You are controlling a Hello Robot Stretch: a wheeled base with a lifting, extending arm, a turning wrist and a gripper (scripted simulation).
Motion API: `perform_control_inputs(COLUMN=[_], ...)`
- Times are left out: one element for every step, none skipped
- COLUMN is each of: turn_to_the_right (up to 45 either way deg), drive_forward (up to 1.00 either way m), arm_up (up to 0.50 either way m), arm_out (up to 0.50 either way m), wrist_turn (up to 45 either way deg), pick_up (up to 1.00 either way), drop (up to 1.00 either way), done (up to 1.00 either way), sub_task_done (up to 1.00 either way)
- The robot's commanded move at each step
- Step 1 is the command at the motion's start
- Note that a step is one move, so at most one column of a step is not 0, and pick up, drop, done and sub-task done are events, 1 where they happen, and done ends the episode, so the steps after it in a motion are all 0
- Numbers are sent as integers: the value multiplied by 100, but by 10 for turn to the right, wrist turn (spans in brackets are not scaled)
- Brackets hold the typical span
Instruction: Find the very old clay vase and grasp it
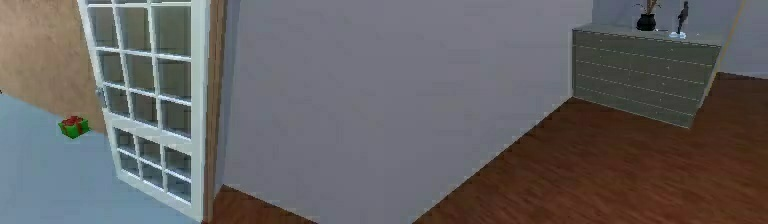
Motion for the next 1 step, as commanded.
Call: perform_control_inputs(turn_to_the_right=[-450], drive_forward=[0], arm_up=[0], arm_out=[0], wrist_turn=[0], pick_up=[0], drop=[0], done=[0], sub_task_done=[0])
